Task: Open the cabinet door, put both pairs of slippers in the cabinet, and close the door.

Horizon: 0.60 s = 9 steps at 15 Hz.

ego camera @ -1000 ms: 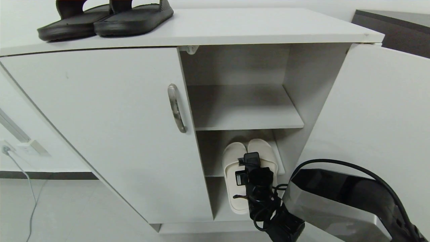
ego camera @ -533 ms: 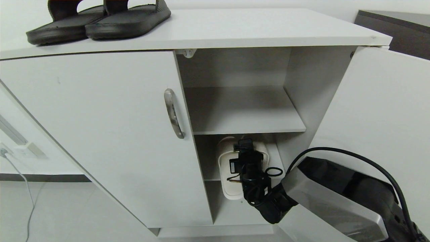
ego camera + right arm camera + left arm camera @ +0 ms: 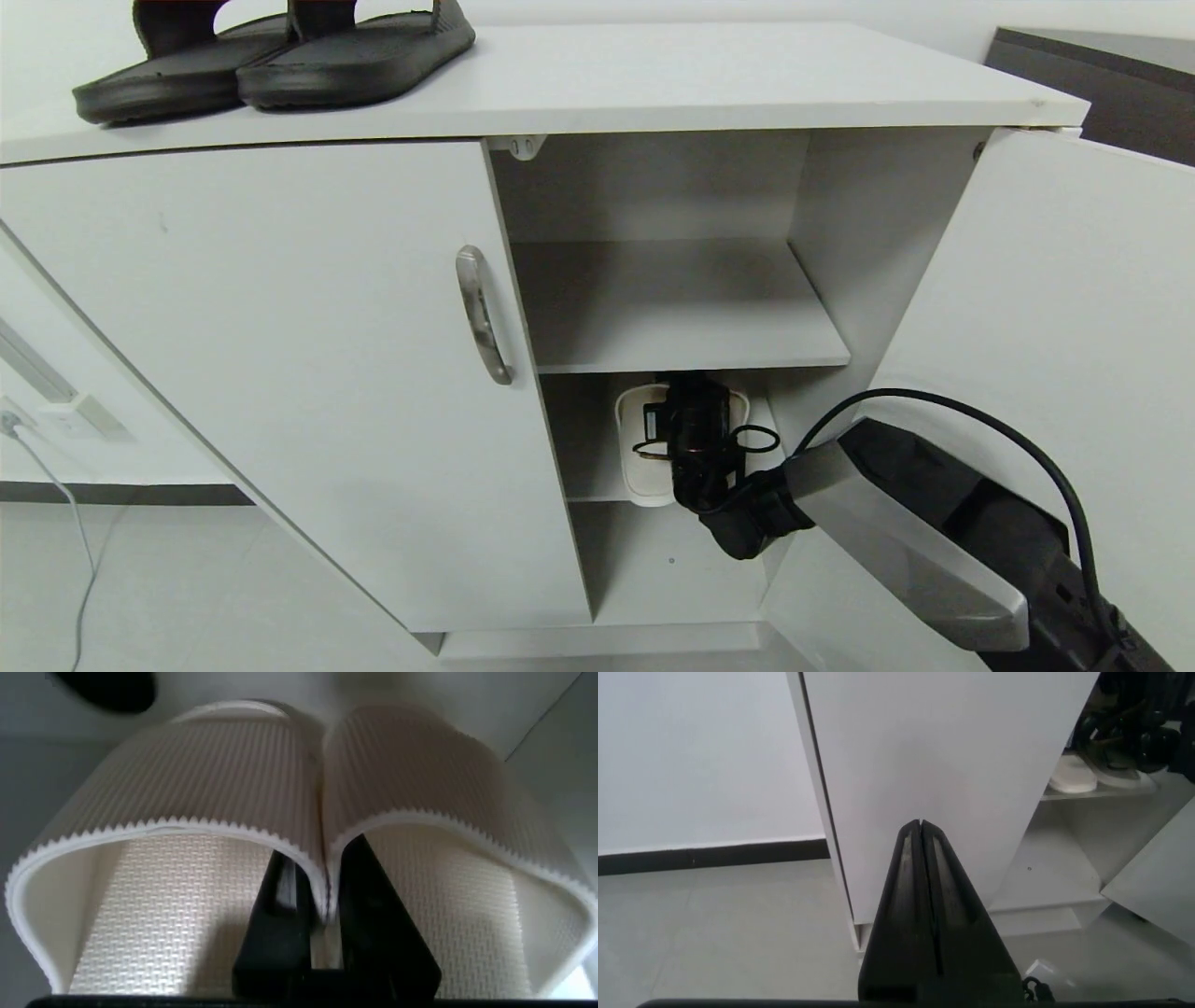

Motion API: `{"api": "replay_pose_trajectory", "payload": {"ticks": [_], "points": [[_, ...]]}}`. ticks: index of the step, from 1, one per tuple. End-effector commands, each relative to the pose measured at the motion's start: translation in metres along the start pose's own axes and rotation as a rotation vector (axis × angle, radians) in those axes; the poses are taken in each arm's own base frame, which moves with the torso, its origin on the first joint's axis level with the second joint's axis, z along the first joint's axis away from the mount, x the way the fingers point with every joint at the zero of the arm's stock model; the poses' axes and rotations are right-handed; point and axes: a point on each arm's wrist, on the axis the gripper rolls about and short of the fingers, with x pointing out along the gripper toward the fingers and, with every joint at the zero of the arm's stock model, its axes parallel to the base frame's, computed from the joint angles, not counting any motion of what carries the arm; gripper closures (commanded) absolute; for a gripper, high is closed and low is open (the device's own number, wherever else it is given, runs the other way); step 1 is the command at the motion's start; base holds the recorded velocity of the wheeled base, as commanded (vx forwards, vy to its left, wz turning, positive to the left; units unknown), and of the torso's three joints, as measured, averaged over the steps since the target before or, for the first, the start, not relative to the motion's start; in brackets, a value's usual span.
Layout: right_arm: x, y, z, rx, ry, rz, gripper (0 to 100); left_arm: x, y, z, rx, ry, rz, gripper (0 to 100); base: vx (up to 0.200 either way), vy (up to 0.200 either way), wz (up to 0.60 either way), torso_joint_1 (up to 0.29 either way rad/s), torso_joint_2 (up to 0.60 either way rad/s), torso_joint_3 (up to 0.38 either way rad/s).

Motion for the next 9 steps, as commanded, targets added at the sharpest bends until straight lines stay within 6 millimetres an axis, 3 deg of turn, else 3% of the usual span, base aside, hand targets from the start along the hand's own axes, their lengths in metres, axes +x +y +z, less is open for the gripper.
{"api": "replay_pose_trajectory", "payload": {"ticks": [1,7,8,9], "points": [[0.006,0.002,-0.007,-0.002,0.004,-0.003,100,0.0,0.0,0.0,0.0,0.001,0.0,100,0.0,0.0,0.0,0.0,0.0,0.0],[0.007,0.002,-0.019,-0.01,0.018,-0.01,100,0.0,0.0,0.0,-0.002,0.003,0.012,100,0.0,0.0,0.0,0.0,0.0,0.0],[0.007,0.002,-0.019,-0.01,0.018,-0.013,0,0.0,0.0,0.0,-0.002,0.002,0.013,100,0.0,0.0,0.0,0.0,0.0,0.0],[0.007,0.002,-0.019,-0.011,0.019,-0.021,0,0.0,0.0,0.0,-0.002,0.002,0.013,100,0.0,0.0,0.0,0.0,0.0,0.0]]}}
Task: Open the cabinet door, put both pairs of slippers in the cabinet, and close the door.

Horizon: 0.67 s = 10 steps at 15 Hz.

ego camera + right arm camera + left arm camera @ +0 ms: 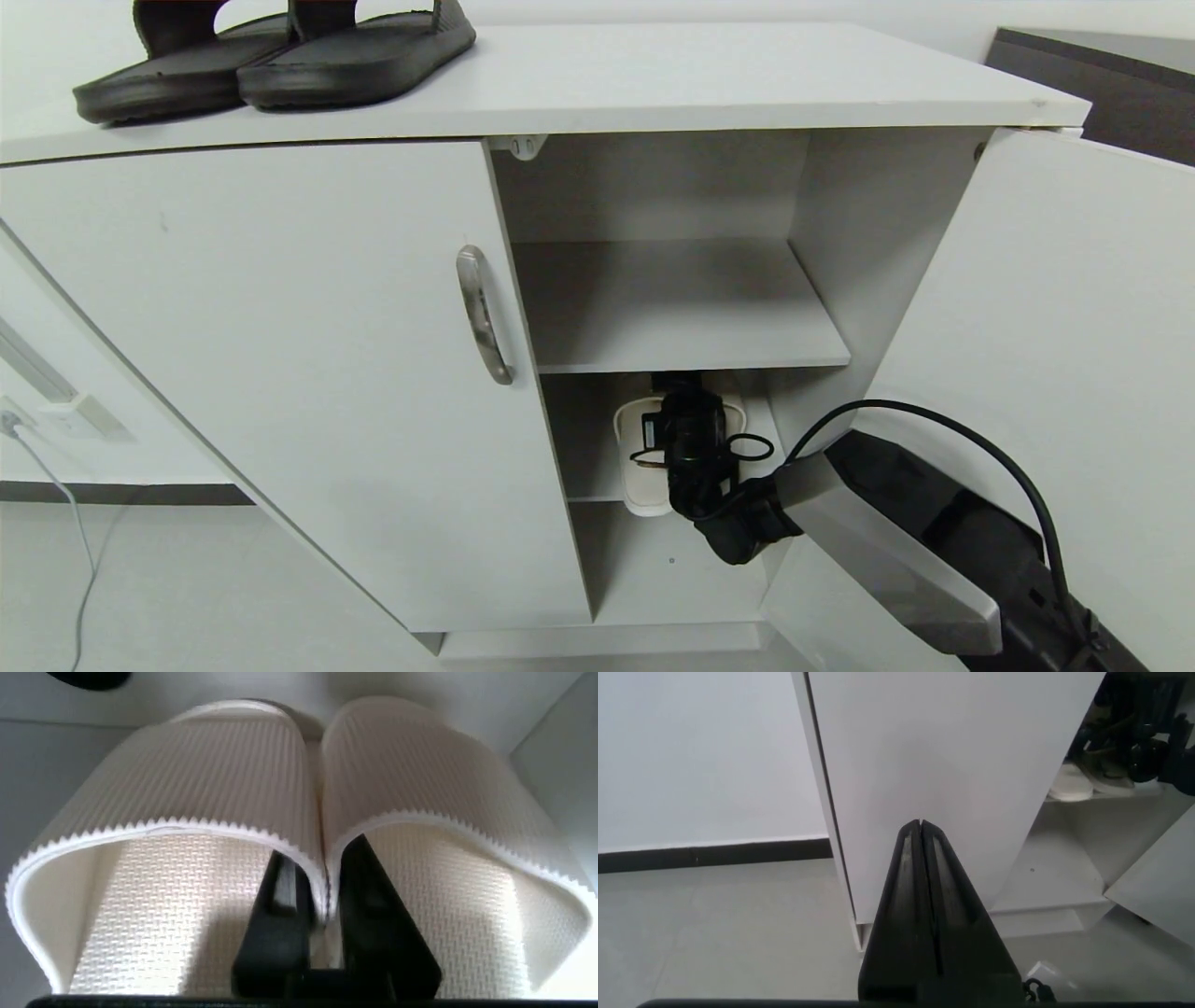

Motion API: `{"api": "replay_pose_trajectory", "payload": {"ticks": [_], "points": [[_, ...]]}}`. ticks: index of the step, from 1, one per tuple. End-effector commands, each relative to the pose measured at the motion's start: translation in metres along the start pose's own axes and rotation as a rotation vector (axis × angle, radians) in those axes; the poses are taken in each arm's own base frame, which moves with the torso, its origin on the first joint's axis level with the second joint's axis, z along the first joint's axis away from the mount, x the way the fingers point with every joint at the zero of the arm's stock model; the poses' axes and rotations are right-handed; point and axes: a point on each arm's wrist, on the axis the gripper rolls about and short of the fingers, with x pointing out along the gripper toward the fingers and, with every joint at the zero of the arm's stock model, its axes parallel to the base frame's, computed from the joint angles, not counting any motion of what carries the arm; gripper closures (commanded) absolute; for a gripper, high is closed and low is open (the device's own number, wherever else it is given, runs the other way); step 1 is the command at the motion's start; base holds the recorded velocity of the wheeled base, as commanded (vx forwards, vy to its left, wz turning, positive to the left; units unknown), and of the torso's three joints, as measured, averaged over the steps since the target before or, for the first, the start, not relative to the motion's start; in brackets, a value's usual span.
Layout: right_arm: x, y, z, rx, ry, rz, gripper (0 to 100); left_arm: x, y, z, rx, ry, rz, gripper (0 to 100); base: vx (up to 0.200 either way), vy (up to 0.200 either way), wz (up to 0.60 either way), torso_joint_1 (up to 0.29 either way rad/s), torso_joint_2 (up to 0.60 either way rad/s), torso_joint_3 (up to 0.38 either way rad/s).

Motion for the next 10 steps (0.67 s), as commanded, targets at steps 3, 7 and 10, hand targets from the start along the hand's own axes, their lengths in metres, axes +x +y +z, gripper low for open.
{"api": "replay_pose_trajectory", "payload": {"ticks": [3,7,10], "points": [[-0.002,0.0,-0.003,-0.008,0.007,-0.01,0,0.0,0.0,0.0,0.0,0.001,0.0,100,0.0,0.0,0.0,0.0,0.0,0.0],[-0.029,-0.006,0.008,-0.025,0.03,0.012,0,0.0,0.0,0.0,0.0,0.001,0.0,100,0.0,0.0,0.0,0.0,0.0,0.0],[-0.068,-0.017,0.015,-0.051,0.056,0.045,0,0.0,0.0,0.0,0.0,0.001,0.0,100,0.0,0.0,0.0,0.0,0.0,0.0]]}}
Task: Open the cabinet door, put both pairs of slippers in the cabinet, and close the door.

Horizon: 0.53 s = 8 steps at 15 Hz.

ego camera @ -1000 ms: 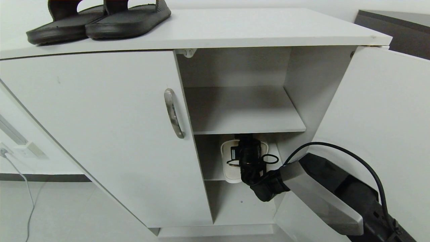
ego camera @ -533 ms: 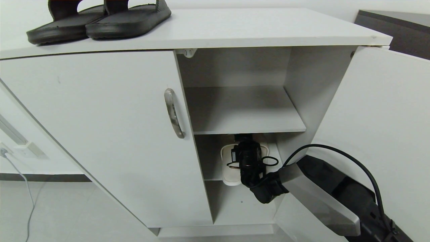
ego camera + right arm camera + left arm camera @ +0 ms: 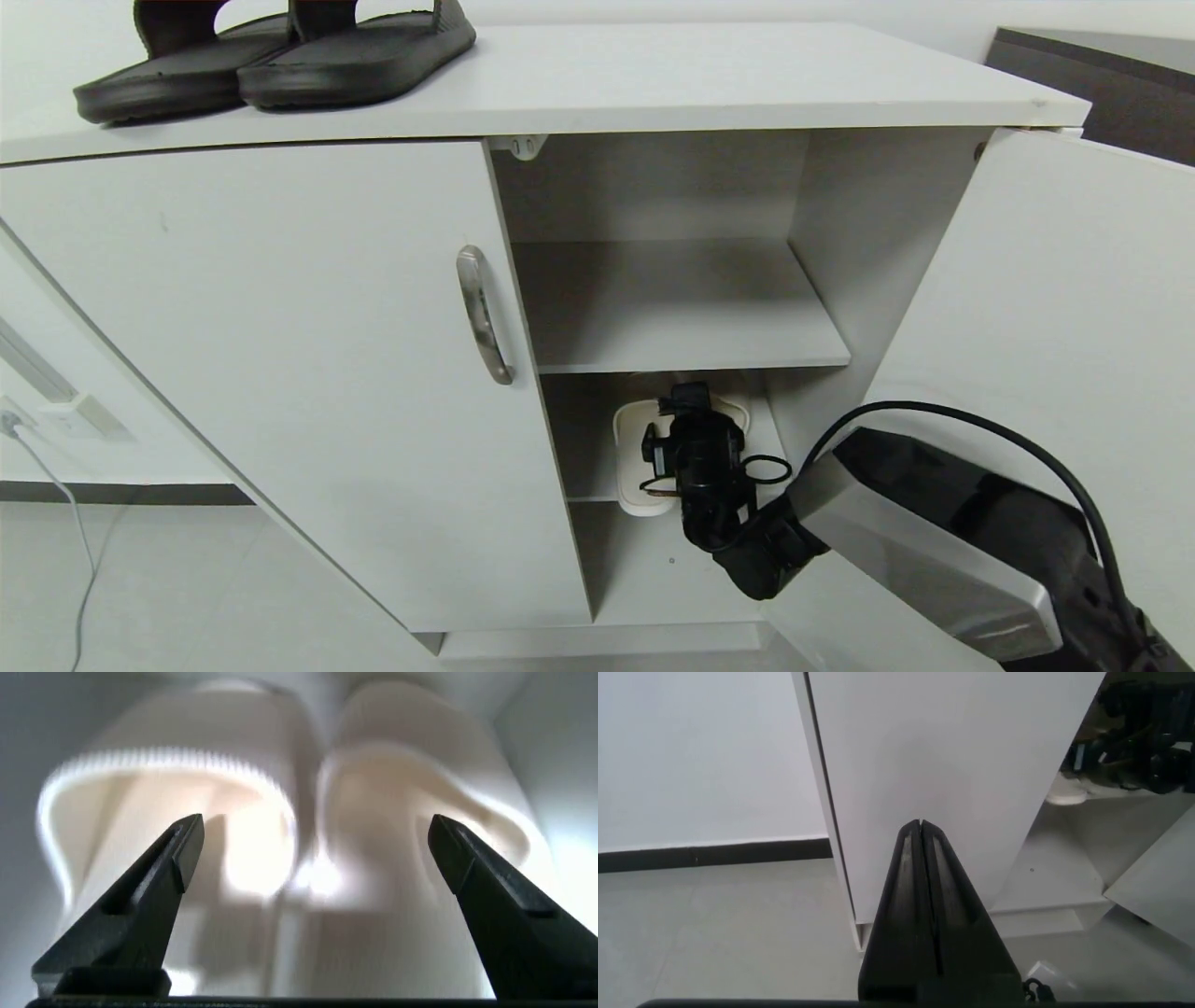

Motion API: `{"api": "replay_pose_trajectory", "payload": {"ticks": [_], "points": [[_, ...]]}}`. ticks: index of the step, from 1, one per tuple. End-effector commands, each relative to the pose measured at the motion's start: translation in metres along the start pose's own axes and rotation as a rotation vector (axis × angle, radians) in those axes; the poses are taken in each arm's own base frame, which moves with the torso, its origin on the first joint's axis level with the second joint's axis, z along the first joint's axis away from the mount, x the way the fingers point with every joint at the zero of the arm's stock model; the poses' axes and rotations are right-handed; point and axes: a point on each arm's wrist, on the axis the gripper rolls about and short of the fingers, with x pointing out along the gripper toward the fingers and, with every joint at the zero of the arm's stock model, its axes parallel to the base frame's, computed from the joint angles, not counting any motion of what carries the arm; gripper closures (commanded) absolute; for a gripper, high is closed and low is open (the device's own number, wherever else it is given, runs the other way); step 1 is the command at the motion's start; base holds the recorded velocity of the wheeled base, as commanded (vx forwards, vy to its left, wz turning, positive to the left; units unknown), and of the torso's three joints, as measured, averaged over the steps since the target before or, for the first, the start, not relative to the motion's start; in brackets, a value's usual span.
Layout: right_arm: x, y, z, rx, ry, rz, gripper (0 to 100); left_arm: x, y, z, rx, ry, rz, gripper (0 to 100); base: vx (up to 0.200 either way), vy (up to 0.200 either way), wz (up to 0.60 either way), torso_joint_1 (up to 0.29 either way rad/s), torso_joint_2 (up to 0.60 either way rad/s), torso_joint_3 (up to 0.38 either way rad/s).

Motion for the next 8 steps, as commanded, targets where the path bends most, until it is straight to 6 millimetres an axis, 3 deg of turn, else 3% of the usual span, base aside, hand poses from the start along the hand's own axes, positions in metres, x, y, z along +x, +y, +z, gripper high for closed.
{"api": "replay_pose_trajectory", "payload": {"ticks": [1,5,8], "points": [[-0.04,-0.011,0.024,0.003,-0.012,0.035,0,0.0,0.0,0.0,0.0,0.001,-0.001,100,0.0,0.0,0.0,0.0,0.0,0.0],[-0.102,-0.028,0.017,-0.037,0.043,0.102,0,0.0,0.0,0.0,0.0,0.001,-0.001,100,0.0,0.0,0.0,0.0,0.0,0.0],[-0.118,-0.037,0.013,-0.04,0.04,0.122,0,0.0,0.0,0.0,0.0,0.001,-0.001,100,0.0,0.0,0.0,0.0,0.0,0.0]]}}
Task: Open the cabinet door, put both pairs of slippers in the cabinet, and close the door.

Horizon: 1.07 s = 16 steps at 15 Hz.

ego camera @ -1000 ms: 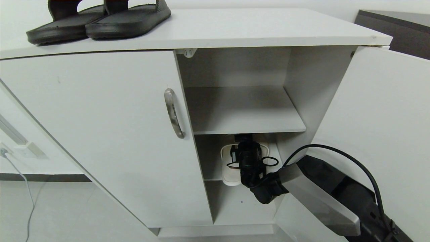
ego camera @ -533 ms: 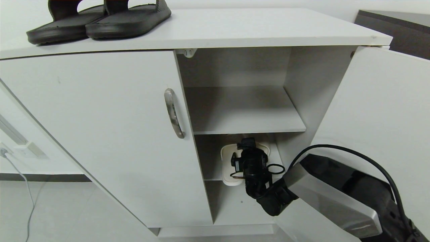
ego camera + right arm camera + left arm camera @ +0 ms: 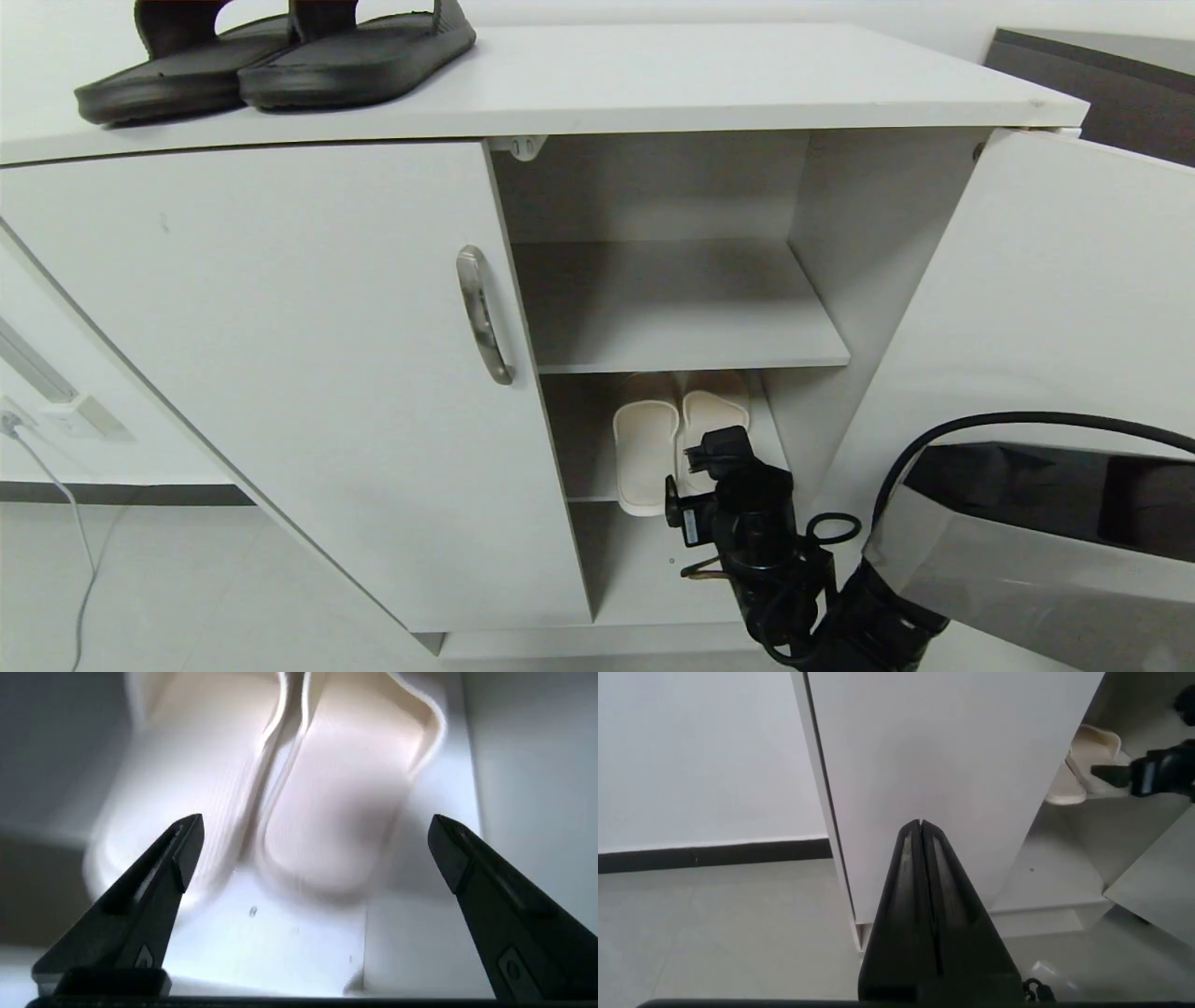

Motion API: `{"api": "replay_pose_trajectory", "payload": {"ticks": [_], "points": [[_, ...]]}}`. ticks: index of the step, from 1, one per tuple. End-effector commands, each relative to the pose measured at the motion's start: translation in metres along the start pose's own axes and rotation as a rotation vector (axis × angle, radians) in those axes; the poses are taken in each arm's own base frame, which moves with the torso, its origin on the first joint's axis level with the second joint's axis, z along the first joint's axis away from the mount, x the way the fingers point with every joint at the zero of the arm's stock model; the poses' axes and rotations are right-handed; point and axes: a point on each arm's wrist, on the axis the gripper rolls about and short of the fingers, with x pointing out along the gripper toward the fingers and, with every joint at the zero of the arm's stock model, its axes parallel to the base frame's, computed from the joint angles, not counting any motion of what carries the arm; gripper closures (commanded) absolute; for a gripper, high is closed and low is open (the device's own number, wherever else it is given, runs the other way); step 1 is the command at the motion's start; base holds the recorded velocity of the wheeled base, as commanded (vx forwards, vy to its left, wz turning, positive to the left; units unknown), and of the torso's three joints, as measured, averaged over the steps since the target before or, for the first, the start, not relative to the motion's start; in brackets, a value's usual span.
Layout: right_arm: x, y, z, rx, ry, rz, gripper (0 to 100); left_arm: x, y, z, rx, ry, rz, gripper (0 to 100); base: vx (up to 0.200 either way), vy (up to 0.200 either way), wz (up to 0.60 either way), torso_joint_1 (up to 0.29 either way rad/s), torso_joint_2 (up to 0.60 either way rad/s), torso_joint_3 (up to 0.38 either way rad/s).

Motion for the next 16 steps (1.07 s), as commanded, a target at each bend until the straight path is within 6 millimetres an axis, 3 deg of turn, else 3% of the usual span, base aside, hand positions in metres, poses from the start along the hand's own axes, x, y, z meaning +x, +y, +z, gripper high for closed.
{"api": "replay_pose_trajectory", "payload": {"ticks": [1,4,12,16], "points": [[-0.014,-0.004,0.009,0.003,-0.008,0.014,0,0.0,0.0,0.0,0.0,0.001,0.0,100,0.0,0.0,0.0,0.0,0.0,0.0],[-0.012,-0.003,0.012,0.009,-0.018,0.015,0,0.0,0.0,0.0,-0.006,0.001,0.001,100,0.0,0.0,0.0,0.0,0.0,0.0],[-0.013,-0.001,0.01,0.003,-0.013,0.017,0,0.0,0.0,0.0,-0.007,0.001,0.001,100,-0.2,0.0,0.0,0.001,0.0,0.003],[-0.007,-0.003,0.002,-0.003,0.0,0.006,0,0.0,0.0,0.0,-0.006,0.001,0.001,100,0.0,0.0,0.0,0.0,0.0,0.0]]}}
